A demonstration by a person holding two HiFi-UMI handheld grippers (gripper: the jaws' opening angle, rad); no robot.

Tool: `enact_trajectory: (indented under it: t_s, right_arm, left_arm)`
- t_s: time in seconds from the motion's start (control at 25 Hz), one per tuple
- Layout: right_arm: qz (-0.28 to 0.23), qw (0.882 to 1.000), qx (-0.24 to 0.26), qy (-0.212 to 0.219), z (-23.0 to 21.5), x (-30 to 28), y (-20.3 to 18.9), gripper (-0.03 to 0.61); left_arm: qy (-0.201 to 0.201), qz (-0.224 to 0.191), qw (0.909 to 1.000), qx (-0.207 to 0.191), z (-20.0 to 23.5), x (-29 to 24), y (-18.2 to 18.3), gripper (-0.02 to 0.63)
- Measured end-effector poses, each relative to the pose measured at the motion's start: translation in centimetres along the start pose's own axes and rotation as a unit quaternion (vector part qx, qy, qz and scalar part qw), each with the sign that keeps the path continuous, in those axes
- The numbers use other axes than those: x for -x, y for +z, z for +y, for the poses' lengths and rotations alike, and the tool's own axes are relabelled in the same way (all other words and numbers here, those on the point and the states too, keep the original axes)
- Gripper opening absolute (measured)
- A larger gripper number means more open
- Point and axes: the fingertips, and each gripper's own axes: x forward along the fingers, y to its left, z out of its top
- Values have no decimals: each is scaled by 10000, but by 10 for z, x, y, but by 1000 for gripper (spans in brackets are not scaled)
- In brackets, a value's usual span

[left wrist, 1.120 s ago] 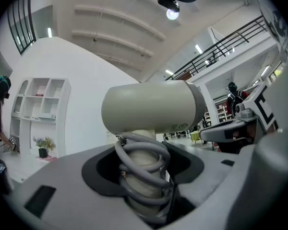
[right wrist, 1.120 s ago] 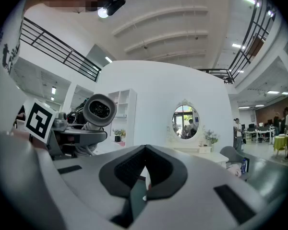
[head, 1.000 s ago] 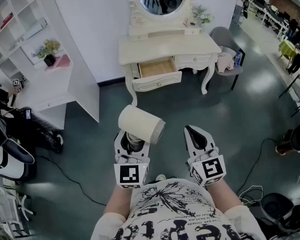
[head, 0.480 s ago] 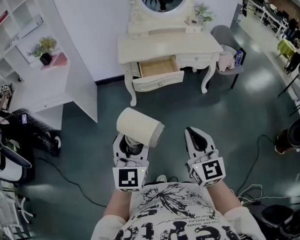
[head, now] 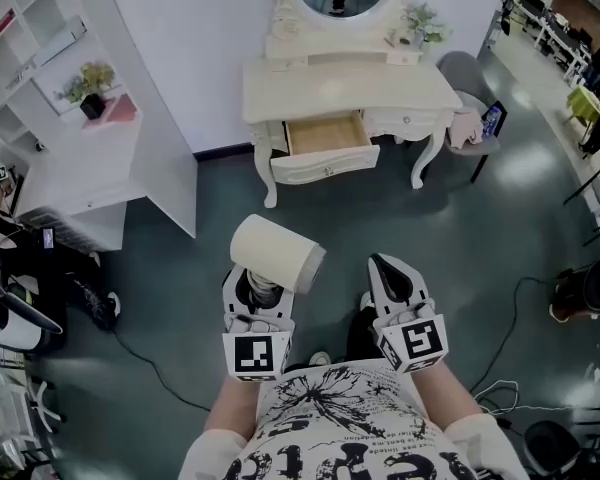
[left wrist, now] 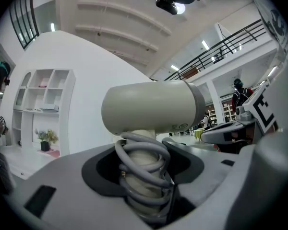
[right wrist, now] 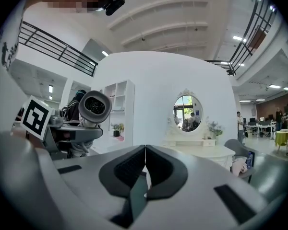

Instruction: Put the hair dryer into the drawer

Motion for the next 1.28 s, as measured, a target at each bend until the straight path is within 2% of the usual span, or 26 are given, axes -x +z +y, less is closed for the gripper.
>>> enact_trajectory:
  t_s: [0.12, 0.32, 0.68, 0.92, 1.28]
  right_arm:
    - [15, 9998, 21, 210, -17, -24, -1, 18]
    - [-55, 9985, -13, 541, -64, -74, 4, 17]
    - [-50, 9937, 114, 1115, -180, -161, 23, 18]
    - [-13, 9917, 137, 1275, -238, -208, 23, 18]
    - [148, 9923, -43, 1231, -274, -275, 2, 18]
  left_arm:
    - [139, 144, 9998, 52, 4, -24, -8, 249]
    - [402, 140, 9991, -25, 5, -83, -4, 249]
    - [847, 228, 9961, -12, -9, -217, 7, 249]
    - [1031, 371, 9939, -90, -12, -283, -2, 249]
    - [889, 721, 9933, -155, 8, -354, -37, 249]
